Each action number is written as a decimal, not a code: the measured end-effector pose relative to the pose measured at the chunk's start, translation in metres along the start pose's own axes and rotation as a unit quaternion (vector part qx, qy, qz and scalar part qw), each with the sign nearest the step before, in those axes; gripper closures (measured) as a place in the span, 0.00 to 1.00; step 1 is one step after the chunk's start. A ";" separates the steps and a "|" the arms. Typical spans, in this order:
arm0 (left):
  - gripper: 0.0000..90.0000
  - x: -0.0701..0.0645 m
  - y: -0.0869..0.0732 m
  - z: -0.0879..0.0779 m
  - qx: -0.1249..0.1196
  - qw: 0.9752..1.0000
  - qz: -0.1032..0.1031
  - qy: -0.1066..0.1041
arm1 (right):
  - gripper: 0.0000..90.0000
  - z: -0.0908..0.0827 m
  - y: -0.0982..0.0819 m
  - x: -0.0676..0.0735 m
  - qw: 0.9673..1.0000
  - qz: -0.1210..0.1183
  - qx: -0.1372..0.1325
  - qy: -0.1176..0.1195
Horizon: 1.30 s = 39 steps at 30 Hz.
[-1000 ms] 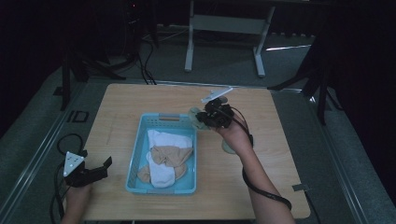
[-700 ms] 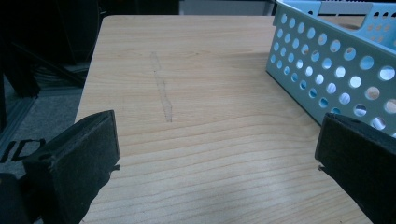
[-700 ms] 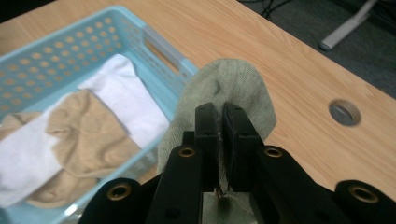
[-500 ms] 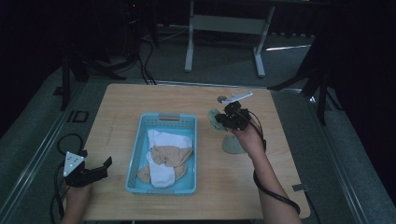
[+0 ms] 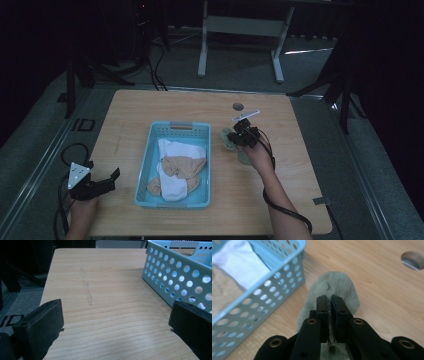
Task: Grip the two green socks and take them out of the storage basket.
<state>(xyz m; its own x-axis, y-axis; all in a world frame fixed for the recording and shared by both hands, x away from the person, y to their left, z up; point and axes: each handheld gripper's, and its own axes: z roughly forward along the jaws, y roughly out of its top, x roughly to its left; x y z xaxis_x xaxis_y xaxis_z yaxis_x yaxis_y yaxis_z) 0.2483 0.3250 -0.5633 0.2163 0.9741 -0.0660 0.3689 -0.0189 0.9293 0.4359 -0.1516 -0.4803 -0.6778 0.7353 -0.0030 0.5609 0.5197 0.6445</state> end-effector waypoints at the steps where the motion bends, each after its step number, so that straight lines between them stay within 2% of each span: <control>1: 0.00 0.000 0.000 0.000 0.000 1.000 0.000 0.000 | 0.94 0.003 -0.001 0.000 1.000 0.003 0.002 0.000; 8: 0.00 0.000 0.000 0.000 0.000 1.000 0.001 -0.001 | 0.94 0.022 -0.008 -0.004 1.000 0.020 0.011 0.003; 14: 0.00 0.000 0.000 0.000 0.000 1.000 0.000 -0.001 | 0.94 0.033 -0.013 -0.004 0.999 0.036 0.010 0.005; 19: 0.00 0.000 0.000 0.000 0.000 1.000 0.000 -0.001 | 0.93 0.038 -0.014 -0.003 0.999 0.039 0.010 0.008; 24: 0.00 0.000 0.000 0.000 0.000 1.000 0.000 -0.001 | 0.74 0.032 -0.012 -0.003 0.999 0.035 0.005 0.008; 27: 0.00 0.000 0.000 0.000 0.000 1.000 0.000 -0.001 | 0.68 0.027 -0.011 -0.003 0.999 0.035 0.003 0.011; 28: 0.00 0.000 0.000 0.000 0.000 1.000 0.000 -0.001 | 0.63 0.020 -0.010 -0.004 0.999 0.034 -0.005 0.008; 33: 0.00 0.000 0.000 0.000 0.000 1.000 0.001 0.000 | 0.55 0.006 -0.008 -0.008 0.999 0.032 -0.021 0.009; 36: 0.00 0.000 0.000 0.000 0.000 1.000 0.001 0.000 | 0.42 -0.005 -0.009 -0.012 0.999 0.031 -0.033 0.009; 37: 0.00 0.000 0.000 0.000 0.000 1.000 0.001 0.000 | 0.42 -0.005 -0.009 -0.012 0.999 0.031 -0.033 0.009; 39: 0.00 0.000 0.000 0.000 0.001 1.000 0.001 0.001 | 0.36 -0.013 -0.012 -0.016 0.998 0.034 -0.043 0.006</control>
<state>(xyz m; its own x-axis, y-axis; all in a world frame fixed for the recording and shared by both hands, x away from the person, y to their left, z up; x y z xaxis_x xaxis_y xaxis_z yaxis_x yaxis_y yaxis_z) 0.2486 0.3248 -0.5633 0.2154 0.9744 -0.0640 0.3701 -0.0208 0.9288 0.4335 -0.1750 -0.4778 -0.6453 0.7622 0.0520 0.5639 0.4293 0.7055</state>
